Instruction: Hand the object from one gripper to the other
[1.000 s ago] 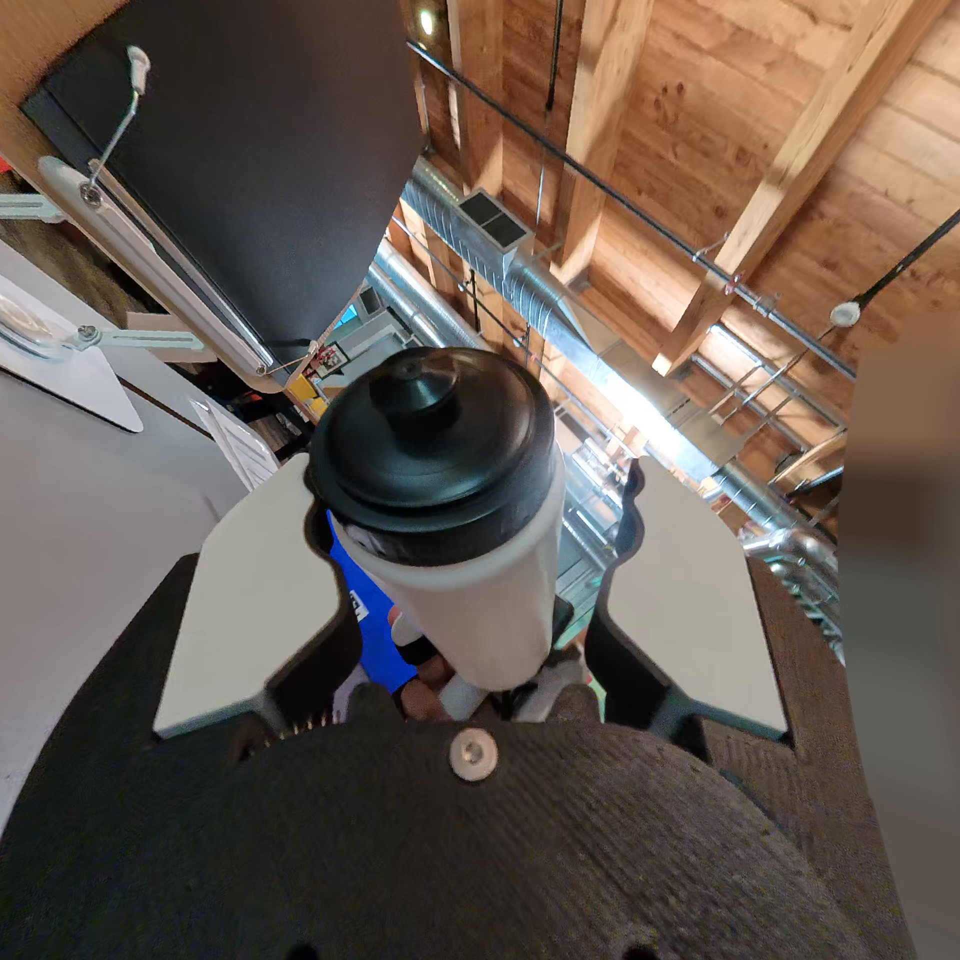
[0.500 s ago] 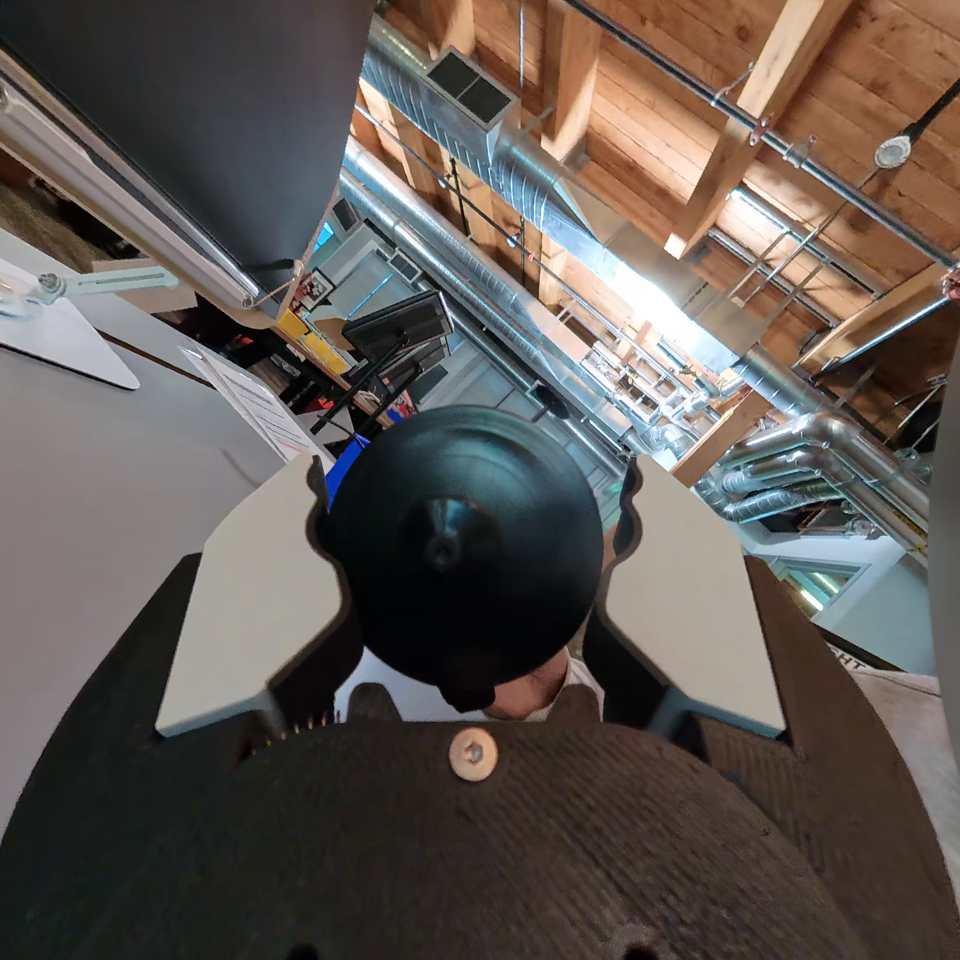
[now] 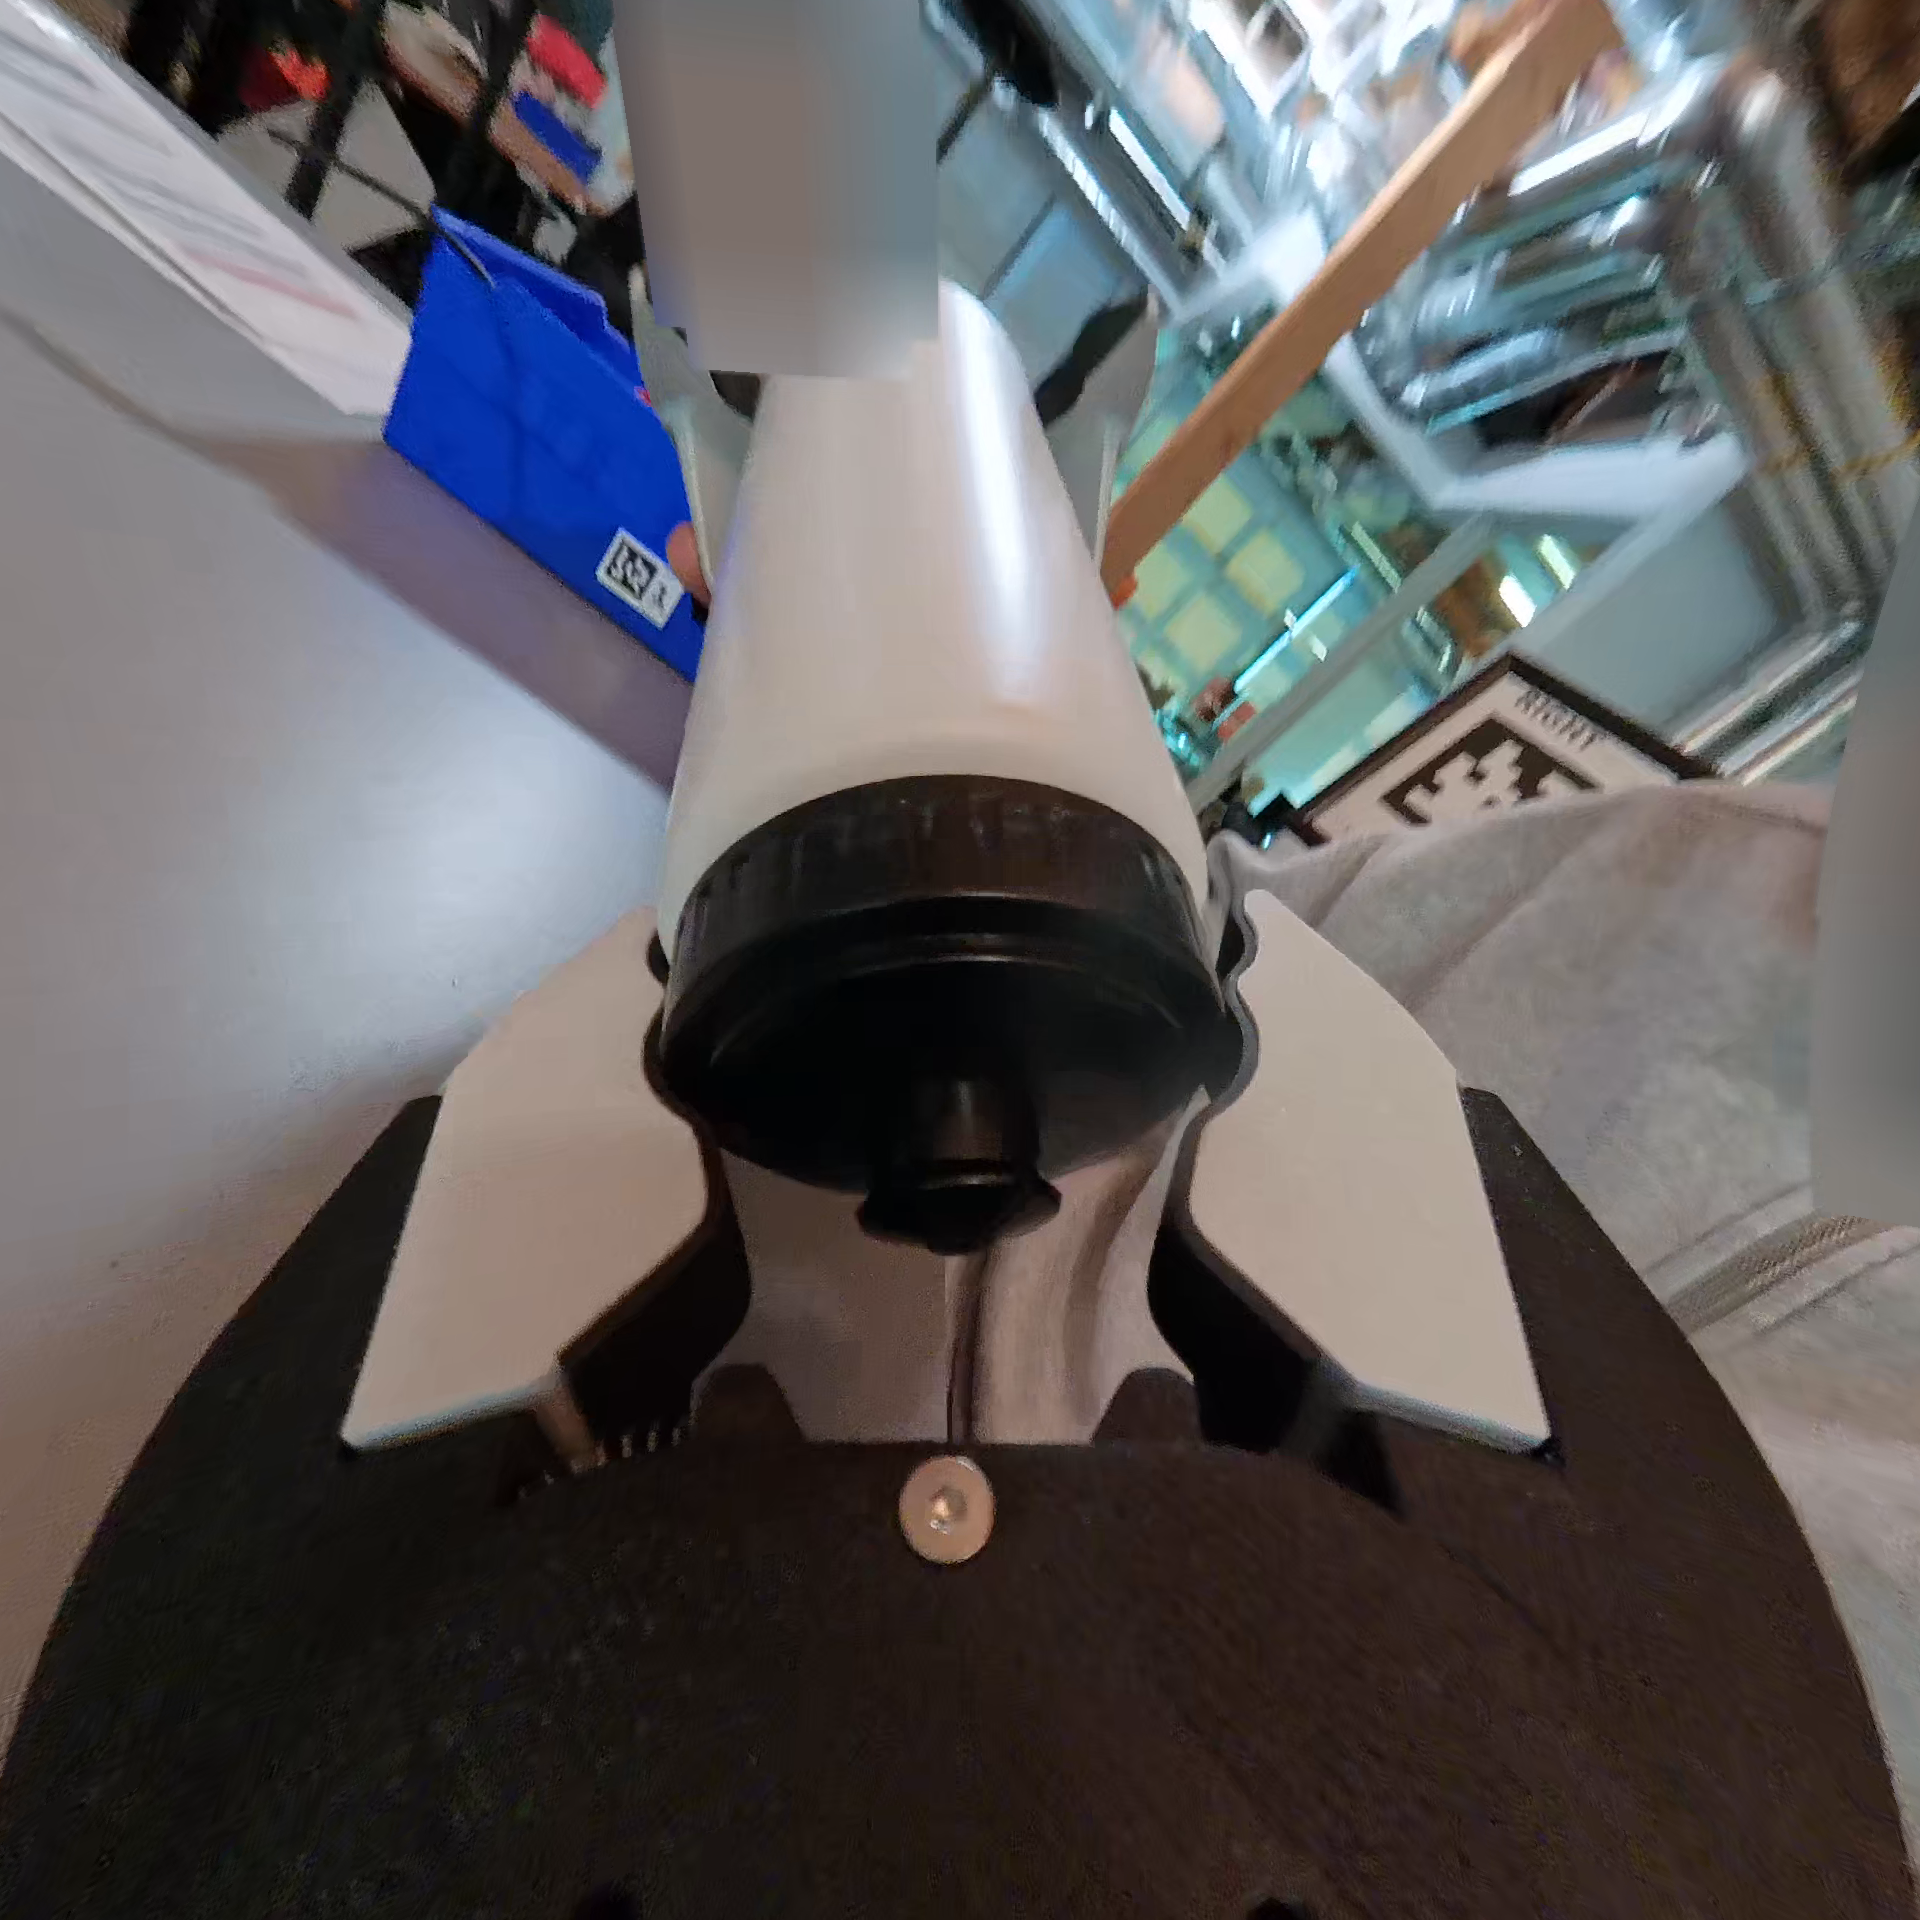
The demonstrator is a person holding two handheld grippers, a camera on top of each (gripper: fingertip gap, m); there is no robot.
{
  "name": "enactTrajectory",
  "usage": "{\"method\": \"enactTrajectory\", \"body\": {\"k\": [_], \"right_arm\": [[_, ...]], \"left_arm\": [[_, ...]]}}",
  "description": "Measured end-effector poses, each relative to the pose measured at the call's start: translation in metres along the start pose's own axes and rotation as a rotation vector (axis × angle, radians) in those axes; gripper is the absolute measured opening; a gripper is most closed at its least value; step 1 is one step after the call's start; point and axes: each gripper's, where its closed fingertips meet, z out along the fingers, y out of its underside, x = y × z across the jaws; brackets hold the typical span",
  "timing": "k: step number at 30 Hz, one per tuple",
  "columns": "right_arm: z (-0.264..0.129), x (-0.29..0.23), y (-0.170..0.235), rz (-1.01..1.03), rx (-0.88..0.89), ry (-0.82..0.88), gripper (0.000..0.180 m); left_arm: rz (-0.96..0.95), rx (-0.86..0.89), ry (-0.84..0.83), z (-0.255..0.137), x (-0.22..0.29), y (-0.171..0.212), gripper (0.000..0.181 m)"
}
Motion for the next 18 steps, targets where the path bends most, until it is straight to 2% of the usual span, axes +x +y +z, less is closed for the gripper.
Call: {"method": "enactTrajectory", "body": {"k": [5,10,15,18], "right_arm": [[-0.001,0.004,0.002,0.021,-0.056,0.006,0.105],[-0.001,0.005,-0.004,0.033,-0.022,0.016,0.105],[-0.001,0.003,-0.016,0.018,0.044,0.015,0.105],[-0.001,0.003,-0.020,-0.007,0.069,0.031,0.111]], "left_arm": [[-0.005,-0.084,0.003,0.004,-0.003,0.015,0.095],[-0.016,-0.133,-0.001,0.008,-0.003,0.023,0.094],[-0.033,-0.101,0.009,0.016,-0.001,0.023,0.093],[-0.073,-0.035,0.032,0.019,0.000,0.016,0.092]]}}
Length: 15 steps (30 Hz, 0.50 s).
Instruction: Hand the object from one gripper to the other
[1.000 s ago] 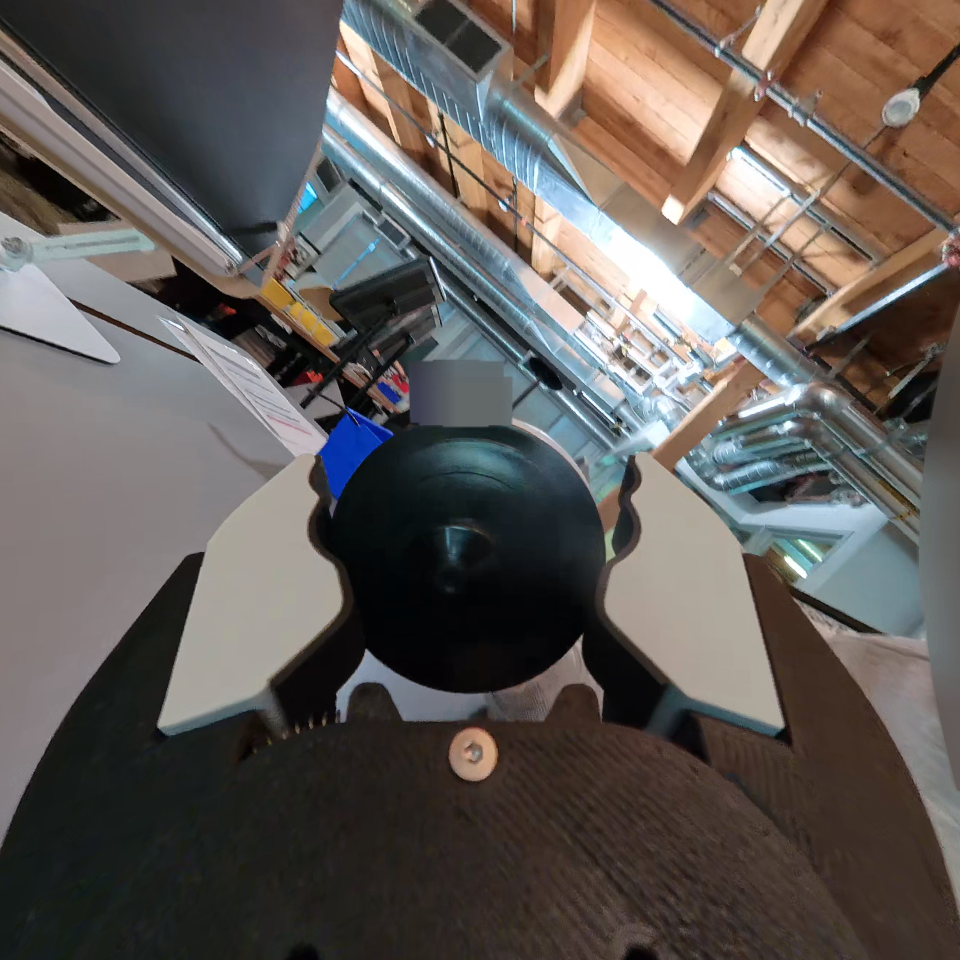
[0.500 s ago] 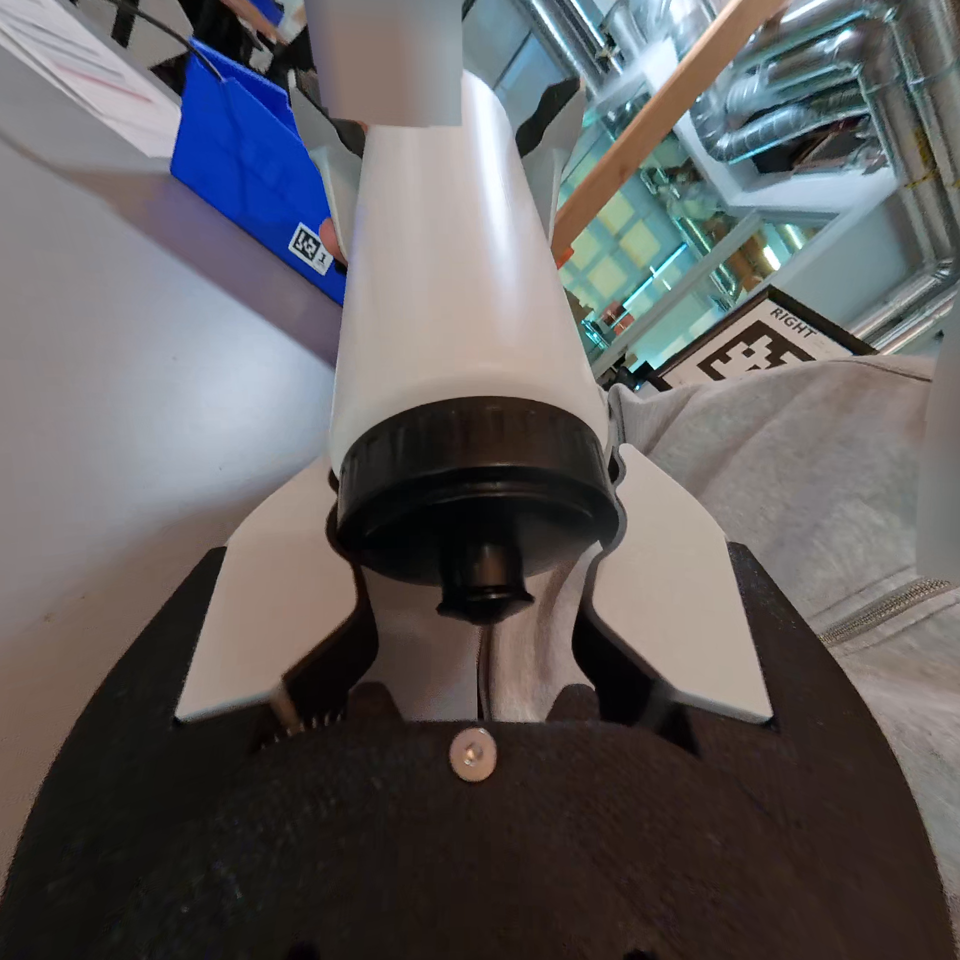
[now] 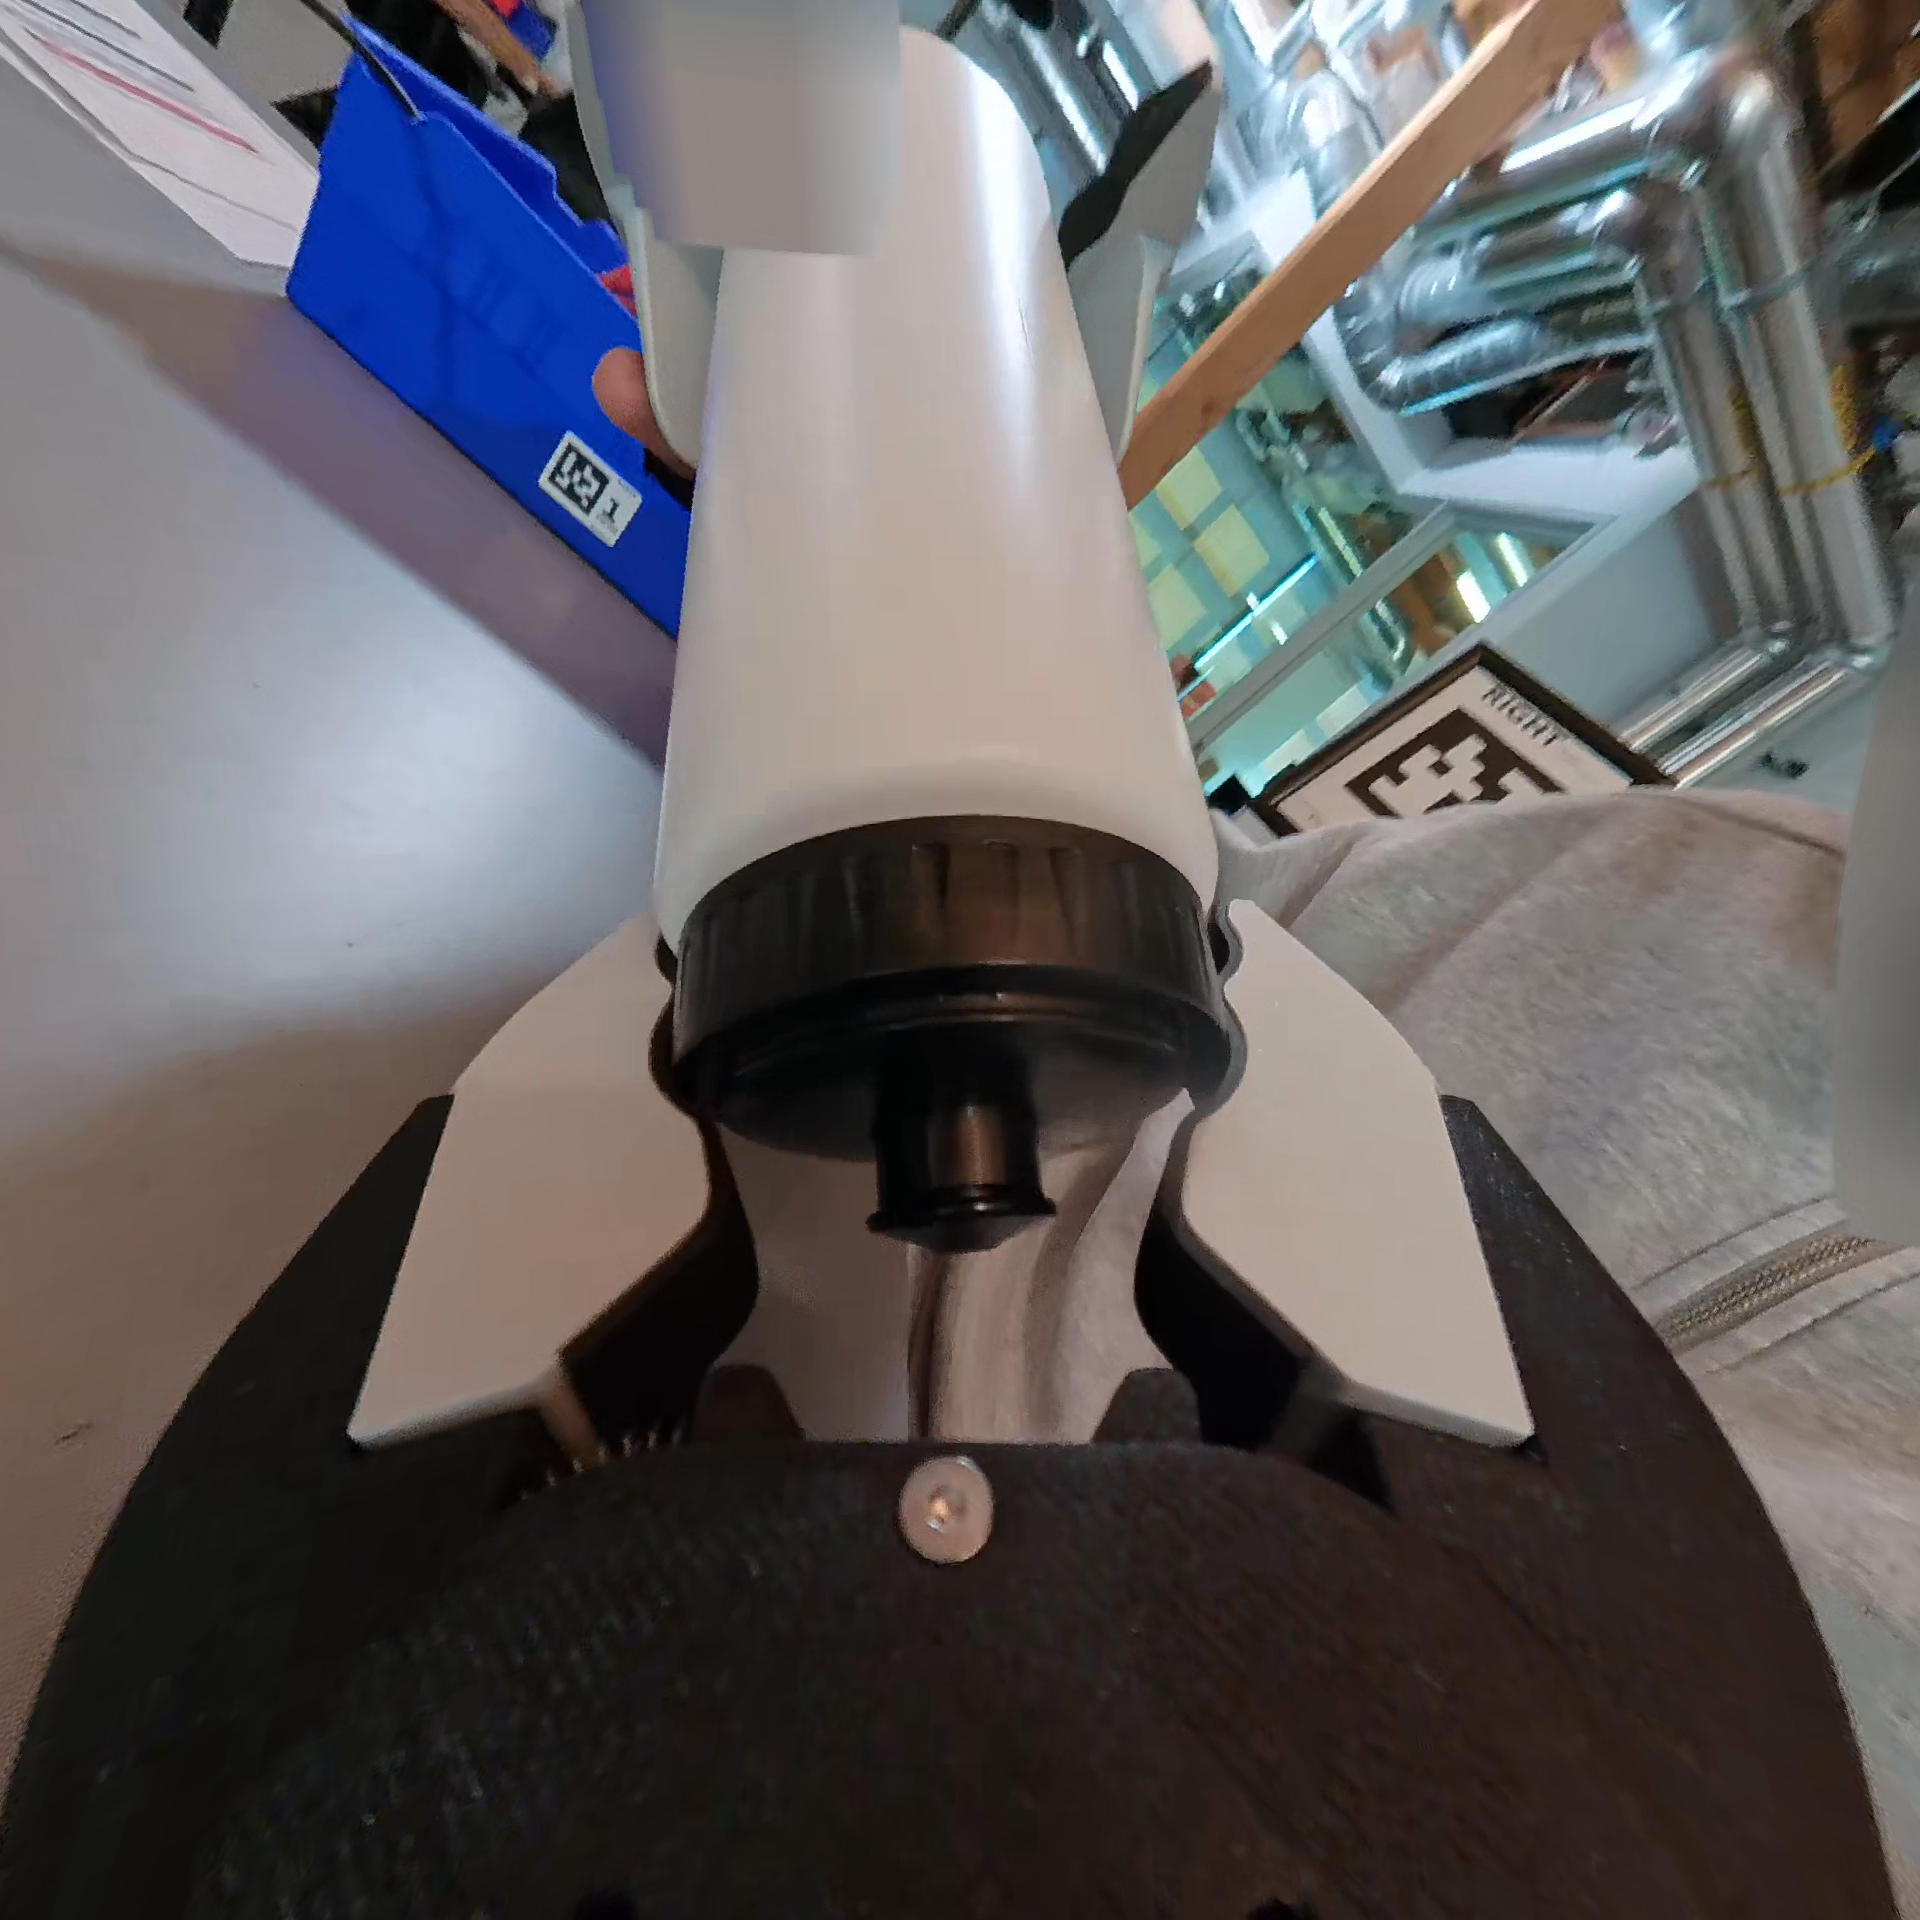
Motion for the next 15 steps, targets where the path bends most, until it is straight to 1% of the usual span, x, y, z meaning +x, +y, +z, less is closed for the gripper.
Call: {"method": "enactTrajectory", "body": {"k": [4,5,9,12,15], "right_arm": [[0.003,-0.006,-0.003,-0.056,0.058,0.011,0.134],[0.004,-0.007,-0.003,-0.063,0.067,0.010,0.142],[0.007,-0.007,-0.001,-0.087,0.075,0.031,0.147],[0.006,-0.009,-0.001,-0.114,0.107,0.040,0.147],[0.002,-0.011,-0.007,-0.122,0.143,0.036,0.144]], "left_arm": [[-0.041,0.090,0.020,0.000,0.000,-0.011,0.092],[-0.047,0.107,0.024,-0.001,0.000,-0.013,0.092],[-0.084,0.209,0.034,-0.007,-0.001,-0.025,0.092],[-0.100,0.272,0.041,-0.009,-0.002,-0.031,0.092],[-0.065,0.206,0.034,-0.001,0.000,-0.021,0.092]]}}
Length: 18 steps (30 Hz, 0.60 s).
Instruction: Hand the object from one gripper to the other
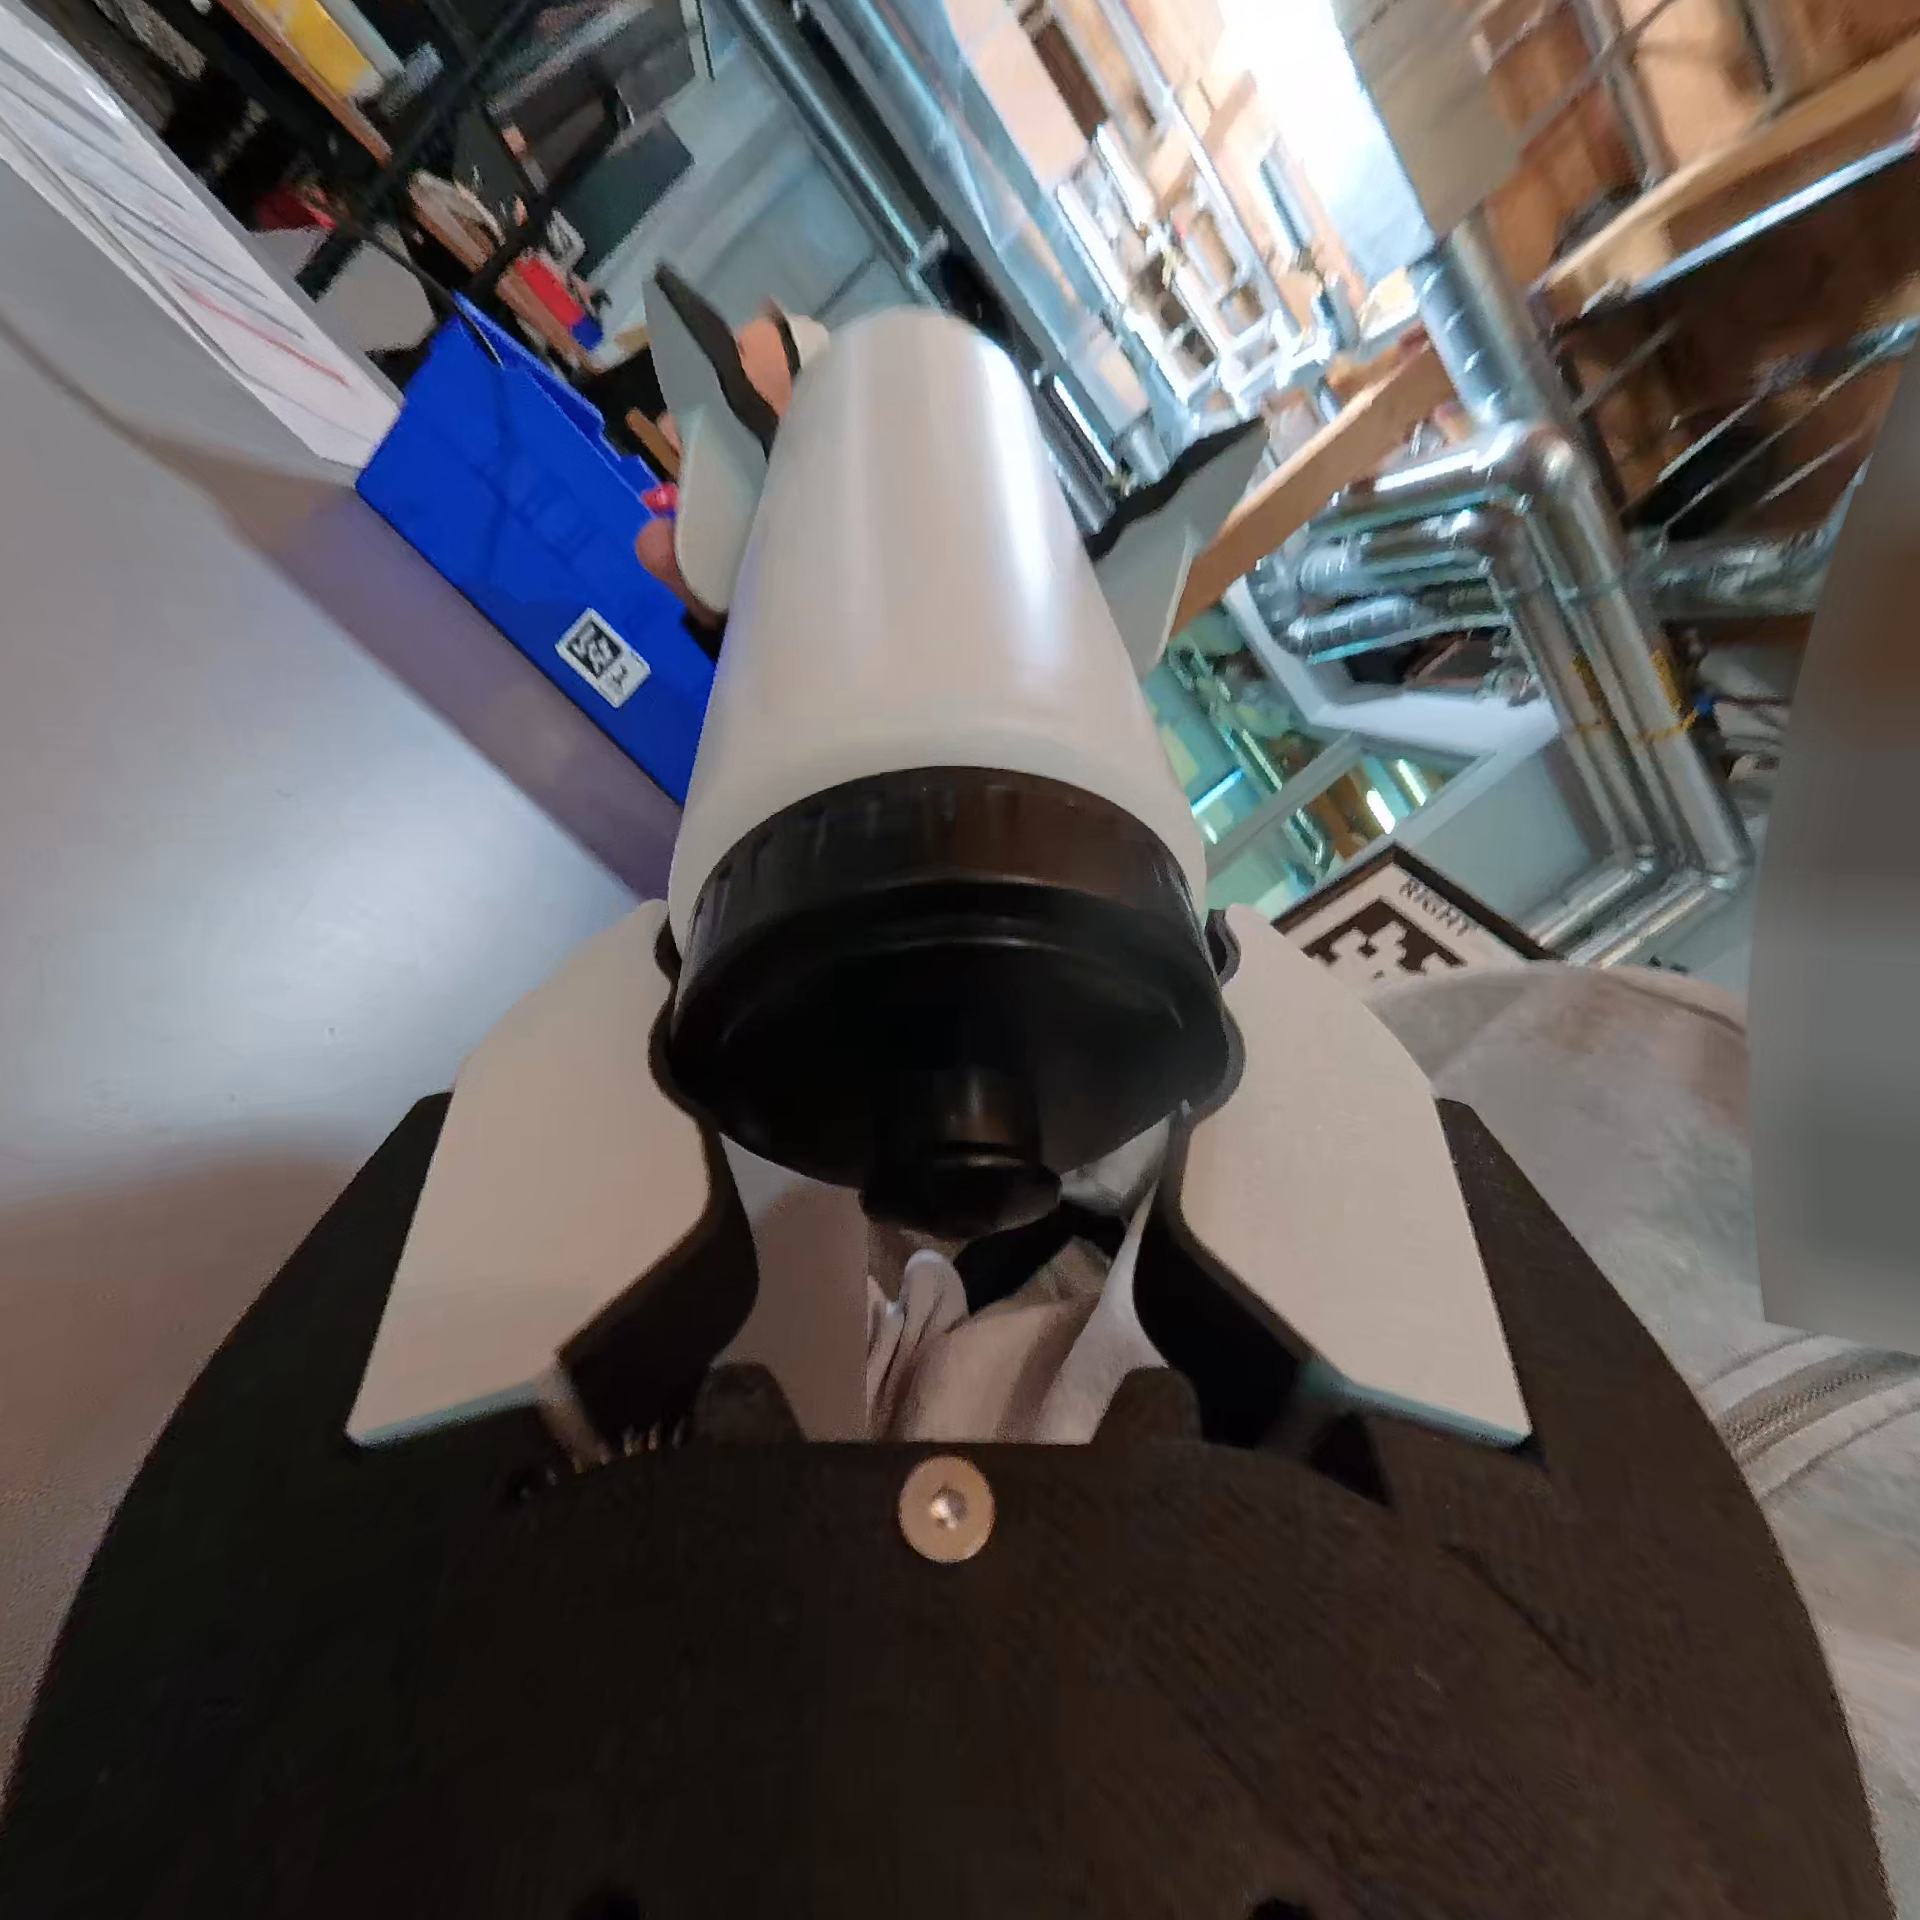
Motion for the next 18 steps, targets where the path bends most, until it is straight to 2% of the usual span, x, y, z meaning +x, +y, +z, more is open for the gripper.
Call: {"method": "enactTrajectory", "body": {"k": [6,10,12,18], "right_arm": [[-0.002,0.002,-0.009,-0.035,0.035,0.009,0.140],[0.006,-0.008,0.027,-0.043,-0.131,-0.029,0.130],[0.008,-0.017,0.041,-0.043,-0.187,-0.069,0.108],[0.005,-0.020,0.050,0.026,-0.255,-0.092,0.104]], "left_arm": [[0.015,-0.187,-0.003,0.016,0.000,0.036,0.092],[0.013,-0.202,0.025,0.025,0.008,0.043,0.092],[0.021,-0.195,0.034,0.028,0.011,0.044,0.092],[0.040,-0.256,0.027,0.029,0.009,0.056,0.092]]}}
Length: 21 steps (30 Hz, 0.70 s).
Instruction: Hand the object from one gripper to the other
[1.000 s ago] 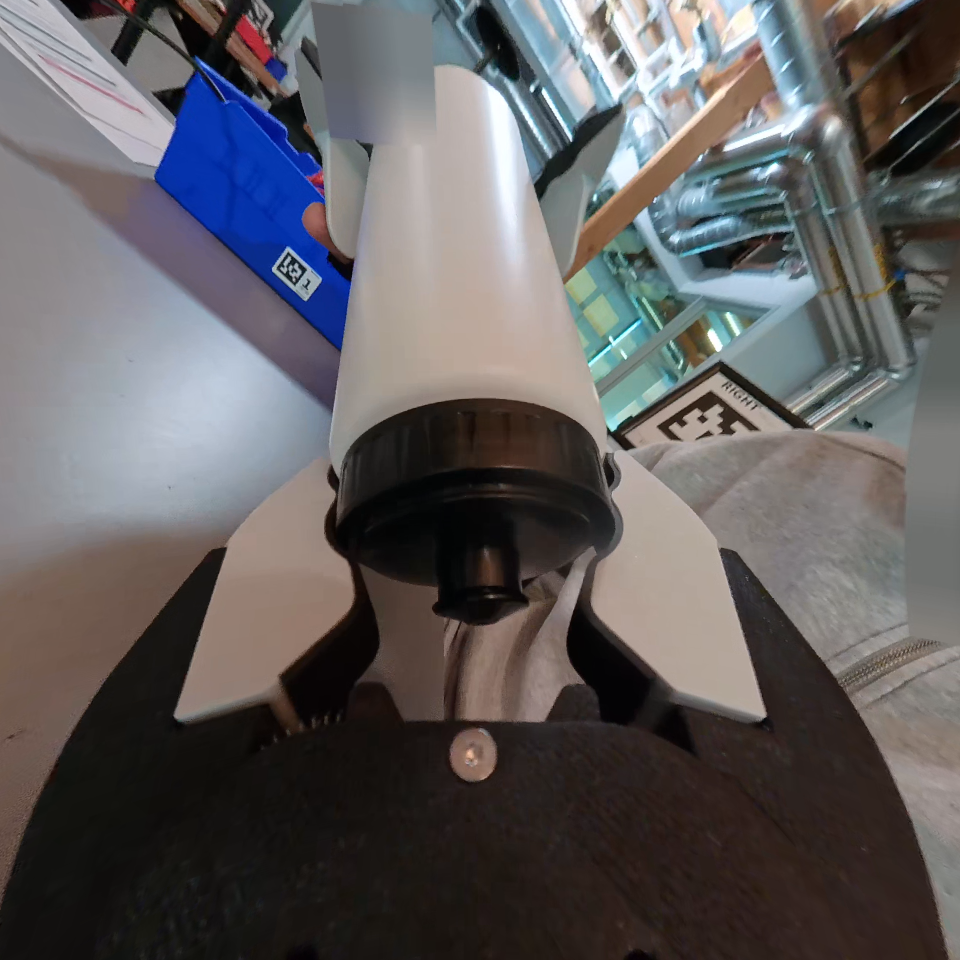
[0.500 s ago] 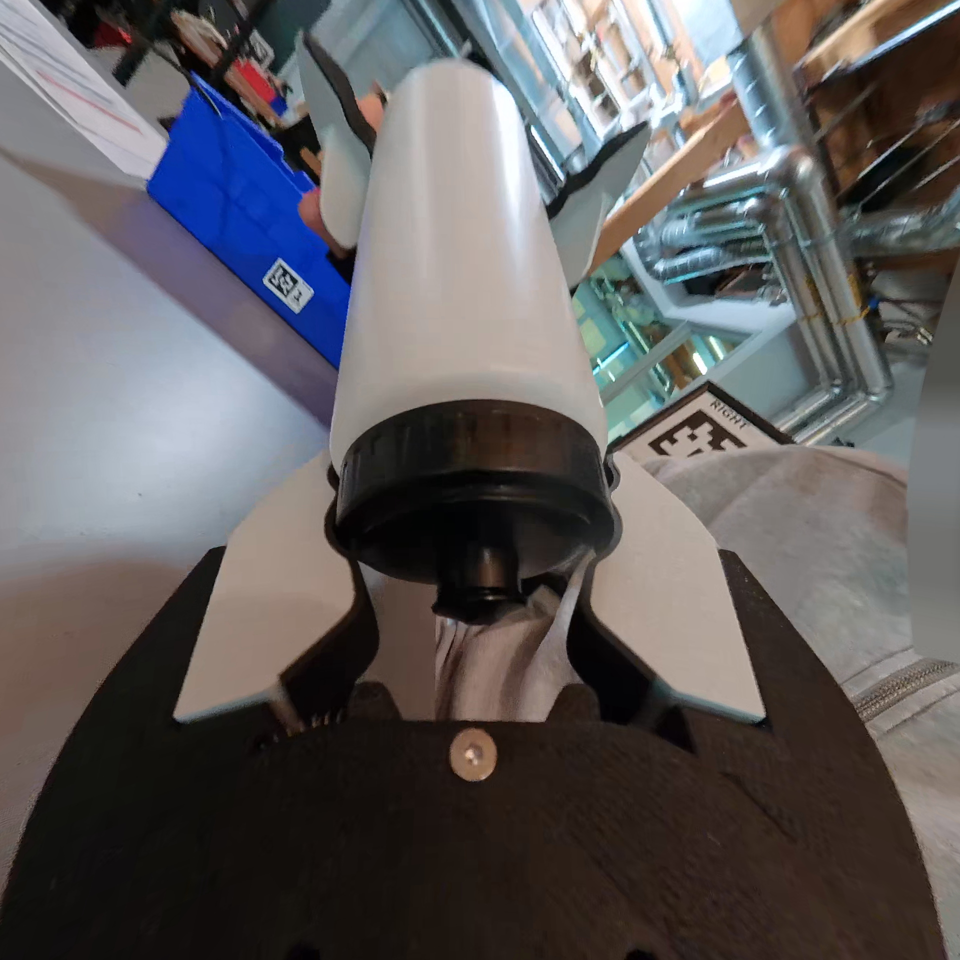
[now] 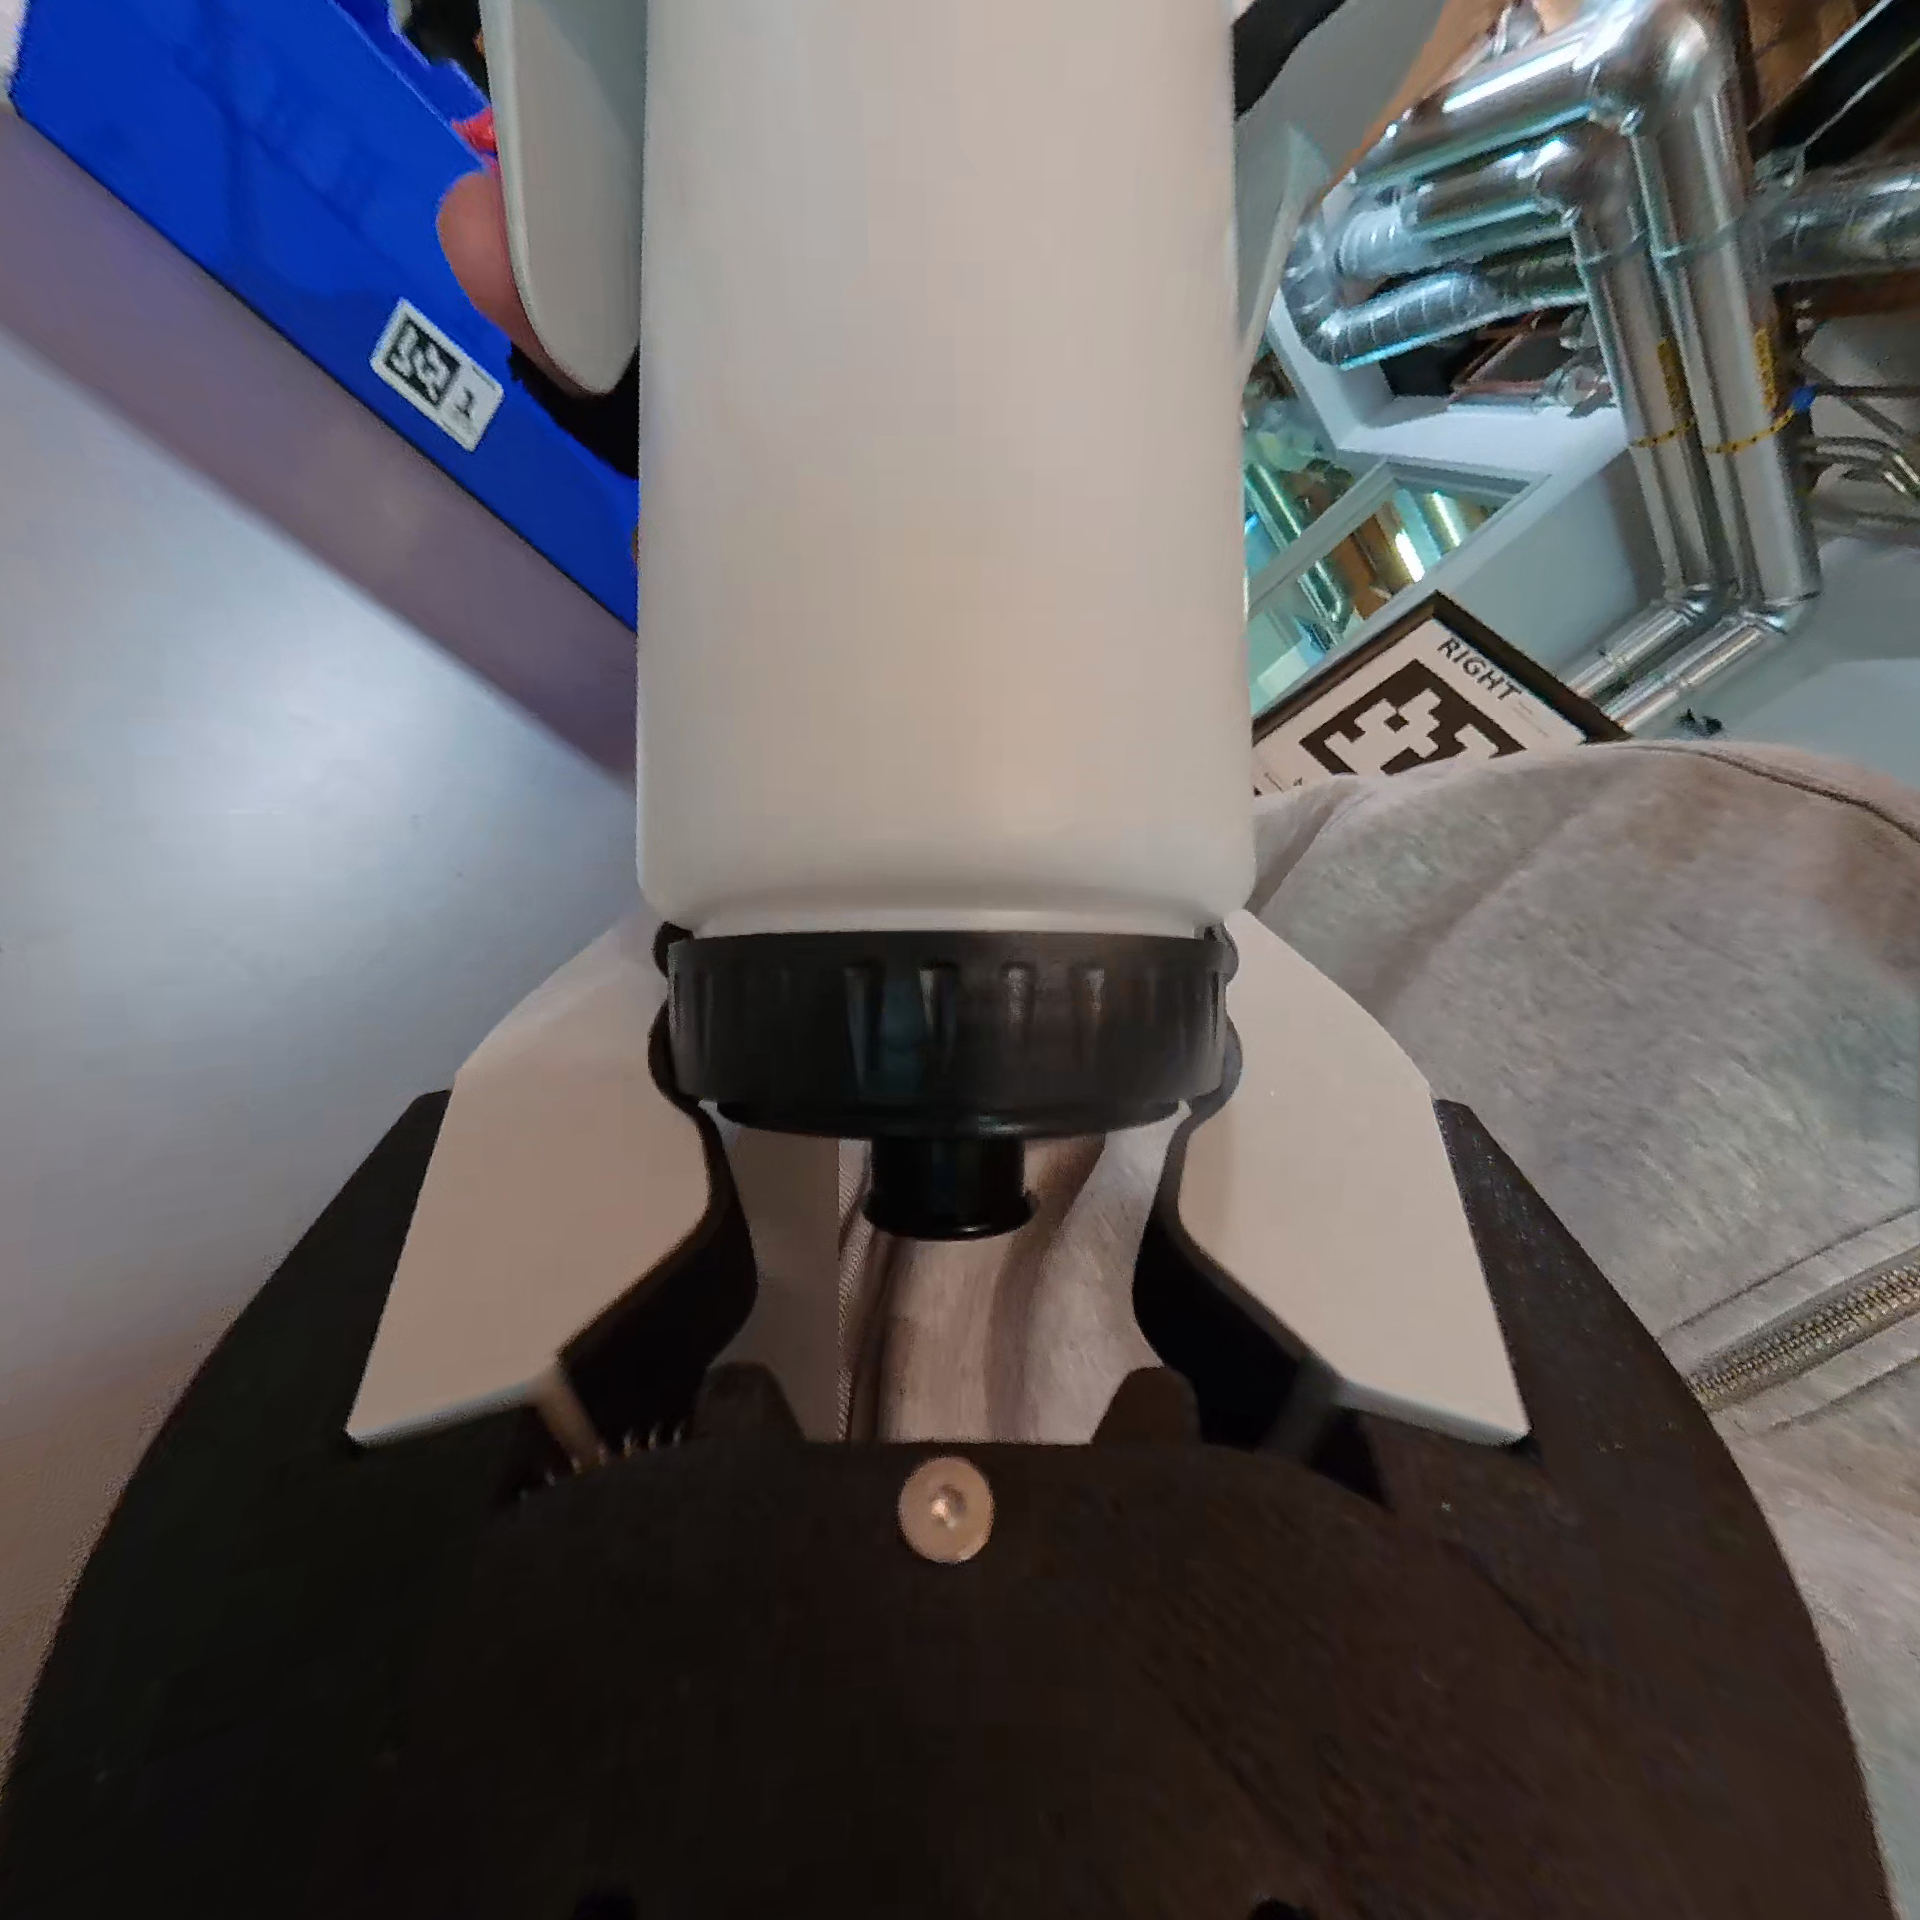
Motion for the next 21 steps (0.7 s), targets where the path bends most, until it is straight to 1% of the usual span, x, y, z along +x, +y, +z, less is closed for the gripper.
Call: {"method": "enactTrajectory", "body": {"k": [3,5,7,10,13,15,18,21], "right_arm": [[0.000,-0.001,0.004,-0.003,-0.062,0.005,0.104],[0.001,-0.003,0.007,-0.027,-0.110,0.010,0.104],[0.003,-0.006,0.011,-0.075,-0.171,0.020,0.104],[0.006,-0.012,0.022,-0.171,-0.269,0.021,0.103],[0.011,-0.020,0.039,-0.262,-0.350,0.005,0.104],[0.014,-0.026,0.052,-0.310,-0.407,-0.012,0.104],[0.017,-0.033,0.066,-0.345,-0.457,-0.041,0.104],[0.019,-0.038,0.073,-0.365,-0.475,-0.058,0.104]], "left_arm": [[-0.004,-0.043,-0.006,0.003,-0.002,0.007,0.093],[0.012,-0.026,-0.033,0.000,-0.004,0.003,0.106],[0.031,0.018,-0.062,-0.008,-0.008,-0.007,0.112],[0.067,0.099,-0.092,-0.020,-0.010,-0.023,0.112],[0.124,0.108,-0.113,-0.020,-0.008,-0.026,0.113],[0.179,0.064,-0.131,-0.015,-0.007,-0.020,0.113],[0.298,-0.051,-0.192,-0.006,-0.009,-0.004,0.114],[0.400,-0.112,-0.229,0.002,-0.008,0.005,0.108]]}}
